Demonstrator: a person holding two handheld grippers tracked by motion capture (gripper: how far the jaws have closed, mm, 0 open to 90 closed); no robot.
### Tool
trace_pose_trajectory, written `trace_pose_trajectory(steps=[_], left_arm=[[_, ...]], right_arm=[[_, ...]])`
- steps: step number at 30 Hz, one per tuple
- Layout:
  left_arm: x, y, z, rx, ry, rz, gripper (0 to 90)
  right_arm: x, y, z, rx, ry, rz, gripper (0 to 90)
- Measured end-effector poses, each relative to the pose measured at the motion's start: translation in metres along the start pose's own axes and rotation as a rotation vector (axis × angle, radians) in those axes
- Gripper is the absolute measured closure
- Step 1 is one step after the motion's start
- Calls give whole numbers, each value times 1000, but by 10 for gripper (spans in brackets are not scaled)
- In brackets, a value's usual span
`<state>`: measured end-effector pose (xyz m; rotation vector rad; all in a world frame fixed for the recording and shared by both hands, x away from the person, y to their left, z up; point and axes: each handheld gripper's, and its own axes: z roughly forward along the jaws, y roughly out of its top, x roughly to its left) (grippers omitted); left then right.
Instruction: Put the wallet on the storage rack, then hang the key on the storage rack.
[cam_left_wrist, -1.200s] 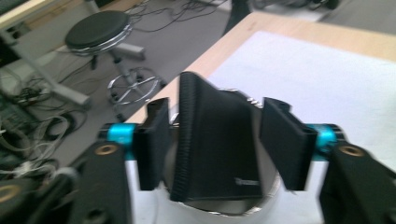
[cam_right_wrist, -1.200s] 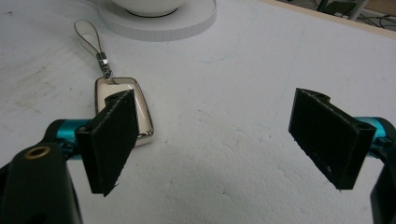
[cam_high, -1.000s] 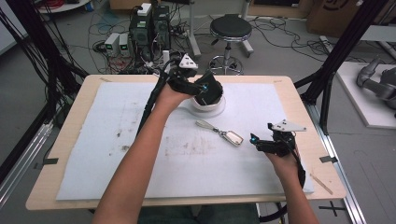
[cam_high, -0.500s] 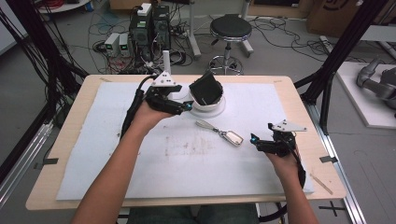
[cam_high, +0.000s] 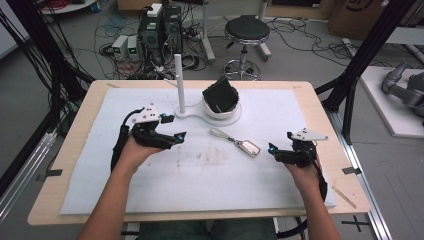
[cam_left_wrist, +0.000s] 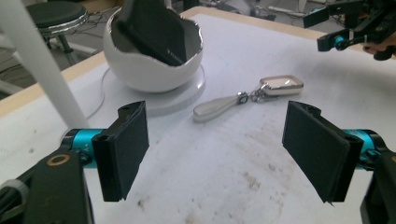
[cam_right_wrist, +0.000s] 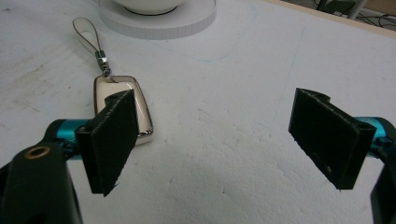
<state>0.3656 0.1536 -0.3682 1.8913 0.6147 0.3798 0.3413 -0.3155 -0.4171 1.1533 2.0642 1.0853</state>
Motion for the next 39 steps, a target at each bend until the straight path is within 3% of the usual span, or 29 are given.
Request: trace_pose_trajectory(steps=[7, 10, 14, 21, 30, 35, 39], left_arm=[[4, -16, -15, -27, 24, -9, 228], [8, -25, -17, -29, 44, -45, 228], [10, -32, -21, -26, 40, -36, 222], [16, -34, -29, -42, 49, -52, 212], [14, -33, -27, -31, 38, -41, 209], [13, -35, -24, -1, 37, -28, 207], [12, -33, -27, -8, 42, -27, 207]], right_arm=[[0, 0, 1, -2, 2, 6, 162], [-1, 1, 2, -6, 0, 10, 162], [-3, 1, 6, -5, -4, 9, 162], [1, 2, 10, 2, -3, -12, 162], [2, 3, 10, -2, 1, -16, 162], [0, 4, 13, -6, 7, -13, 162], [2, 7, 13, -15, 13, -20, 162]])
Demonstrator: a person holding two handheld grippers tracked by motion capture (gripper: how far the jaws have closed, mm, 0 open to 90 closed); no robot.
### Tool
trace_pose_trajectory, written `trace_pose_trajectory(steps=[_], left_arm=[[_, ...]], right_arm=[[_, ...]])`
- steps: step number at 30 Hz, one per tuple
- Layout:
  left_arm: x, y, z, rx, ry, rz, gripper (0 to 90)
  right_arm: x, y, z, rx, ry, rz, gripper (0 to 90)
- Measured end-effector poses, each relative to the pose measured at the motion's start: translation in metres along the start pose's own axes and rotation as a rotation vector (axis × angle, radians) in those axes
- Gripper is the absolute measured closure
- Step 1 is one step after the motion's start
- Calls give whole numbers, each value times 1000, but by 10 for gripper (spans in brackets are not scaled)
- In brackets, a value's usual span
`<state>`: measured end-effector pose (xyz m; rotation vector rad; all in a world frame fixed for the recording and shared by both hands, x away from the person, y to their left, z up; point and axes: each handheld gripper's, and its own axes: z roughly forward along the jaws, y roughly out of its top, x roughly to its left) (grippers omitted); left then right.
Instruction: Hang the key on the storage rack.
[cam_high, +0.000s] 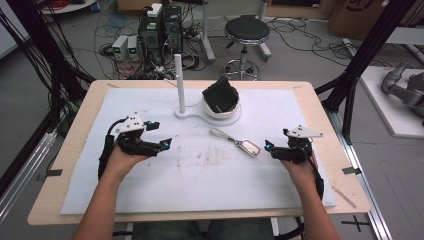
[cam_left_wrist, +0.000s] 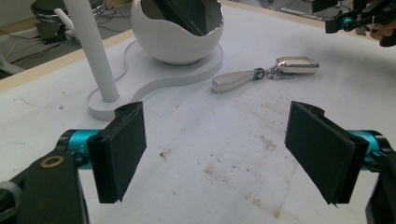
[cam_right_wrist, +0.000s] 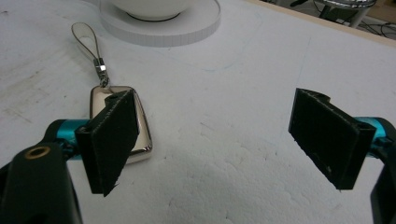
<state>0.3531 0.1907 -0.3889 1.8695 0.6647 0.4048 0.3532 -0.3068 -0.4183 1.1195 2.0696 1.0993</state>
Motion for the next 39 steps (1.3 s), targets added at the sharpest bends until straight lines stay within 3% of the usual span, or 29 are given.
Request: trace_pose_trajectory(steps=[9, 26, 35, 39], left_arm=[[4, -2, -17, -17, 37, -9, 206], [6, -20, -45, 0, 87, -27, 206], [3, -25, -55, 5, 98, -36, 206], [3, -27, -59, 6, 107, -38, 206]], right_arm=[[4, 11, 8, -30, 30, -5, 162], [34, 40, 49, -24, 130, -93, 162], [47, 45, 70, 42, 171, -131, 163], [58, 48, 86, 104, 198, -164, 163]])
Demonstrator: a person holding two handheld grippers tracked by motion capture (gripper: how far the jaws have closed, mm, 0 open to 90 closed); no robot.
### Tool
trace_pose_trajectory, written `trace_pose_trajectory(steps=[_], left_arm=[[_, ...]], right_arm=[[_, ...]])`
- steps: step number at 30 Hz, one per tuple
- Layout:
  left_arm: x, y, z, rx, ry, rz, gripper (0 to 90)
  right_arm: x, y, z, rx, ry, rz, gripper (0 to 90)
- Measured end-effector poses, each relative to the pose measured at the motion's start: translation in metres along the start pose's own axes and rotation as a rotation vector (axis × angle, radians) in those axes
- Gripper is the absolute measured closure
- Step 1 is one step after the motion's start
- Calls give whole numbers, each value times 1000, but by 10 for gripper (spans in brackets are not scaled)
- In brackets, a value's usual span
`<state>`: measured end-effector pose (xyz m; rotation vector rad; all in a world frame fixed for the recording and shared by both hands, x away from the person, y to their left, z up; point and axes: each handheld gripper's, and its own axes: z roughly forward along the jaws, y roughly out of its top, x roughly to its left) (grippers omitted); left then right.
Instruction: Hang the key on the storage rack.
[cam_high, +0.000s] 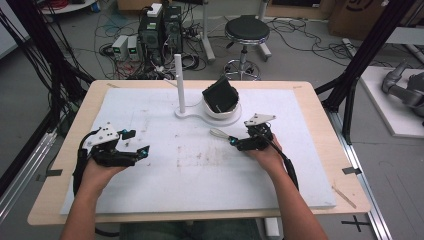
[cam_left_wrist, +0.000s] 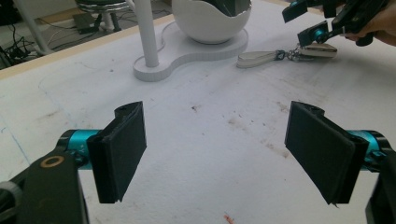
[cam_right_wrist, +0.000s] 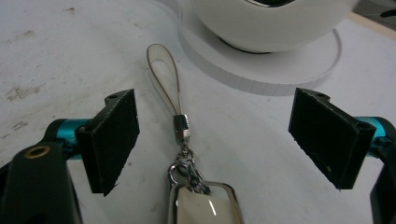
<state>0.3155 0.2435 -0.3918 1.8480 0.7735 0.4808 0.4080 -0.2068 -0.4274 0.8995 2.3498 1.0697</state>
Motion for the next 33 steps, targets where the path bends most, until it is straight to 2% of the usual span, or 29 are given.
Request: trace_pose_trajectory(steps=[5, 6, 9, 10, 11, 13, 14, 15, 16, 17, 19, 20, 23, 26, 27, 28, 33], left_arm=[[0, -2, -3, 5, 7, 0, 207], [0, -2, -3, 3, 11, -1, 206], [0, -3, -5, 3, 4, -18, 206], [0, -3, -5, 6, 5, -16, 206], [0, -4, -5, 7, 6, -15, 206], [0, -4, -5, 6, 4, -17, 206], [0, -4, -5, 7, 4, -16, 206], [0, -4, -5, 8, 4, -17, 206], [0, -4, -5, 9, 3, -17, 206], [0, -4, -5, 9, 3, -17, 206], [-1, -4, -4, 12, 0, -16, 206], [-1, -4, -4, 13, 0, -17, 206], [-1, -3, -4, 7, -3, -15, 206], [-1, -2, -4, 3, -3, -16, 206], [0, -2, -5, 1, -4, -18, 206], [0, -2, -5, 1, -4, -18, 206], [2, -2, -7, -4, 2, -19, 207]], right_arm=[[3, 2, 13, 52, 4, -7, 165], [4, 3, 19, 79, 8, -16, 237], [4, 3, 23, 100, 5, -31, 286], [3, 2, 25, 135, 12, -28, 358], [3, 2, 25, 135, 12, -28, 358], [3, 1, 27, 149, 28, -34, 421], [2, 1, 26, 157, 71, -24, 559], [2, 1, 26, 157, 71, -24, 559], [5, 2, 25, 159, 99, -48, 707], [5, 2, 25, 159, 99, -48, 707], [10, 4, 24, 169, 114, -72, 818], [14, 5, 24, 173, 91, -105, 824], [15, 5, 22, 178, 85, -81, 827], [13, 6, 18, 155, 79, -81, 826], [13, 9, 11, 115, 75, -64, 827], [13, 9, 11, 115, 75, -64, 827], [12, 18, -10, -3, 67, -19, 826]])
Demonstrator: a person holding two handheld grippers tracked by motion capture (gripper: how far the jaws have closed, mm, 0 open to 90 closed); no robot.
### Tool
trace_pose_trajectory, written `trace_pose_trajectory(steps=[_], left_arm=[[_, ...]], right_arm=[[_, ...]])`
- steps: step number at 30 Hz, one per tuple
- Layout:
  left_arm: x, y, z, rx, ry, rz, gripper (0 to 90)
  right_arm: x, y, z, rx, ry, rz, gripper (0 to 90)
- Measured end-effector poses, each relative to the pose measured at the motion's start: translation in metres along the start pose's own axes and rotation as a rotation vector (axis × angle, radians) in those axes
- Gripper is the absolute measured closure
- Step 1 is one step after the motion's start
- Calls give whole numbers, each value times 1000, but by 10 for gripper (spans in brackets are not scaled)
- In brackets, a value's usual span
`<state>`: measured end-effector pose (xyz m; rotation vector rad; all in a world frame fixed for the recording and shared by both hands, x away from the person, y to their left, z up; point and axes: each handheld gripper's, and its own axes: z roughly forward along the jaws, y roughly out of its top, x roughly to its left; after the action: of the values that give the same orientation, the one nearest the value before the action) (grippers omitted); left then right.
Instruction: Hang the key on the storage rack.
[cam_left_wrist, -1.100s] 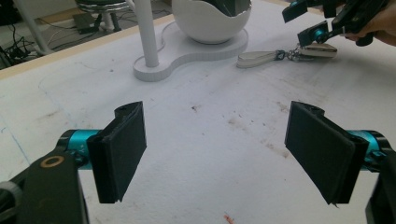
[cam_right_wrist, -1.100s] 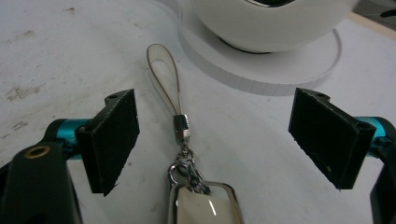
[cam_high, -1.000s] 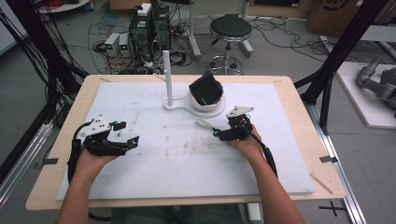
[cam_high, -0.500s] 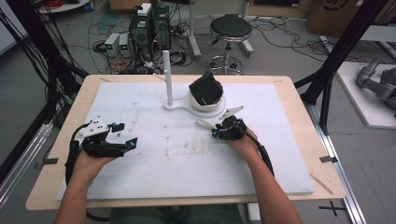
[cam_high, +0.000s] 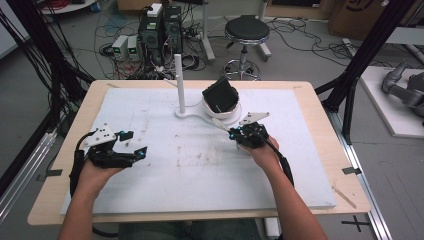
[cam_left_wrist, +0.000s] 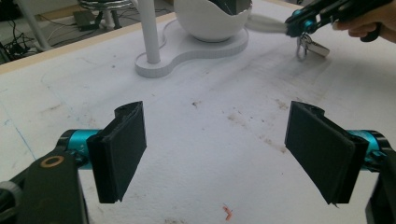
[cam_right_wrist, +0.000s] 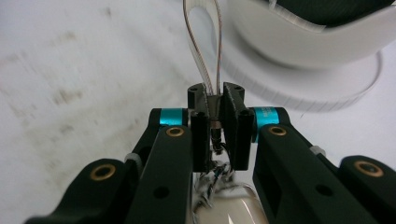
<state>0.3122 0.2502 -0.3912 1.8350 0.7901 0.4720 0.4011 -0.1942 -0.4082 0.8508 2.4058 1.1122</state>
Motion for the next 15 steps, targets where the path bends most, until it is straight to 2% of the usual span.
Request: trace_pose_trajectory(steps=[1, 5, 9, 10, 11, 14, 15], left_arm=[[1, 0, -1, -5, 1, -3, 206], [2, 1, -2, -11, 0, -9, 206], [1, 2, 0, -17, -5, -9, 206], [1, 2, 1, -15, -5, -7, 206], [1, 2, 1, -15, -6, -8, 206], [1, 2, 1, -16, -5, -11, 207], [1, 2, 1, -20, -6, -14, 206]], right_arm=[[1, 4, -7, -54, 0, 9, 827], [2, 15, -14, -84, -3, 8, 826], [4, 34, -21, -155, 3, 8, 827], [7, 43, -23, -171, 0, -7, 827], [7, 43, -23, -171, 0, -7, 827], [12, 58, -22, -193, -1, -31, 828], [15, 68, -21, -206, -5, -48, 828]])
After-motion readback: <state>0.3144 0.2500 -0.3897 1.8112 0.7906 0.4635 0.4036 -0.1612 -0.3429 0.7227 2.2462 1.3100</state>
